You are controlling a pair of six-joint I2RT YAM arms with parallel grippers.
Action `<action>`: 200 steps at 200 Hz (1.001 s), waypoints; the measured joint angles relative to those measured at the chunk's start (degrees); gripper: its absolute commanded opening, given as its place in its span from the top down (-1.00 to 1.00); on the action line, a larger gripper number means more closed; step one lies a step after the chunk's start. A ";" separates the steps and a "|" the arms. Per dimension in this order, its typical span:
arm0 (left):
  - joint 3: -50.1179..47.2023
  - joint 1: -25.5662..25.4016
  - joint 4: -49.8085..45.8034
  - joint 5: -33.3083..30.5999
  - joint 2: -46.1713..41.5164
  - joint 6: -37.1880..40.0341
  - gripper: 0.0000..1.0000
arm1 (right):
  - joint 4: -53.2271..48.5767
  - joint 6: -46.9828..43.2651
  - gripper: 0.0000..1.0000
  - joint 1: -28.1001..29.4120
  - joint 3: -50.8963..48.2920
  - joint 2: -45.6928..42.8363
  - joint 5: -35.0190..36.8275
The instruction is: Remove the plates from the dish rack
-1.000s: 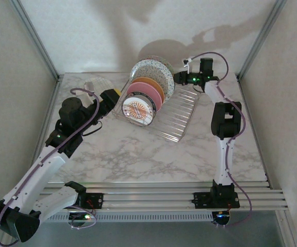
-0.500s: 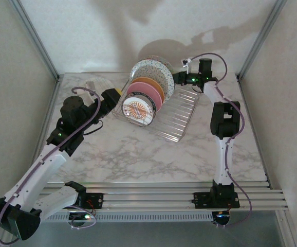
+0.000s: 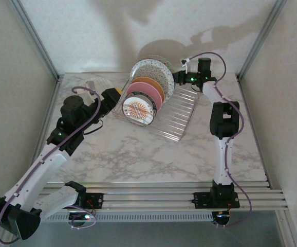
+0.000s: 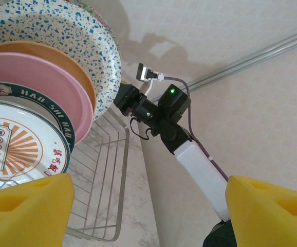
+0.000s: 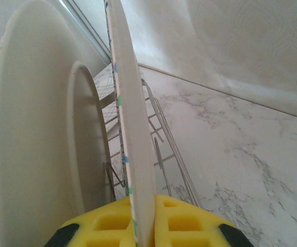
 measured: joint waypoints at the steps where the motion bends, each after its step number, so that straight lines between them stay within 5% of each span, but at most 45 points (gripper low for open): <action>1: 0.00 0.00 0.00 0.00 0.00 0.00 -0.55 | 0.00 -0.02 1.00 0.00 0.02 0.00 0.02; 200: 0.00 0.00 0.44 0.00 0.70 -0.15 -0.56 | 1.97 -1.49 1.00 -1.90 -4.96 -10.14 9.29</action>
